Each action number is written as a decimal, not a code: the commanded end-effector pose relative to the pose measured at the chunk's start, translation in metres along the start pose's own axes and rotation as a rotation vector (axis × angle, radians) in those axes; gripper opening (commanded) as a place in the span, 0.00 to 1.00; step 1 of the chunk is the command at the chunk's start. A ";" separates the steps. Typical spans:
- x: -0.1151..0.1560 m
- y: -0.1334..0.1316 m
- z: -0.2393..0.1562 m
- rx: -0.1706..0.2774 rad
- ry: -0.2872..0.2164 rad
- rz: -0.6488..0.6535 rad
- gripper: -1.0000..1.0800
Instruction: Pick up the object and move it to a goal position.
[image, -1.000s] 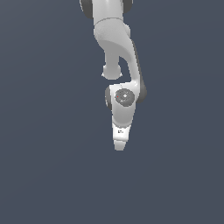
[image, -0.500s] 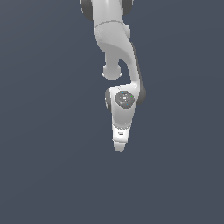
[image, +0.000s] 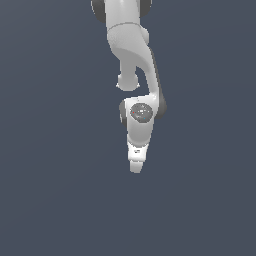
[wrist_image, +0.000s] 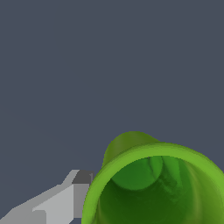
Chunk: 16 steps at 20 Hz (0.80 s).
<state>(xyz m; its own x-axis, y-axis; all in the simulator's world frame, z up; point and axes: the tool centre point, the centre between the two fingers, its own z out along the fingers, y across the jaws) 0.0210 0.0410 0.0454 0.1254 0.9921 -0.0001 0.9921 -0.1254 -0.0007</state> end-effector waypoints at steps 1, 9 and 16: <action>-0.005 0.000 -0.006 -0.002 0.000 0.001 0.00; -0.039 -0.009 -0.041 -0.002 -0.001 0.001 0.00; -0.092 -0.022 -0.097 -0.002 -0.001 0.000 0.00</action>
<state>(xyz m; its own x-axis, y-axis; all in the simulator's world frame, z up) -0.0081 -0.0351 0.1282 0.1252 0.9921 -0.0012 0.9921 -0.1252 -0.0012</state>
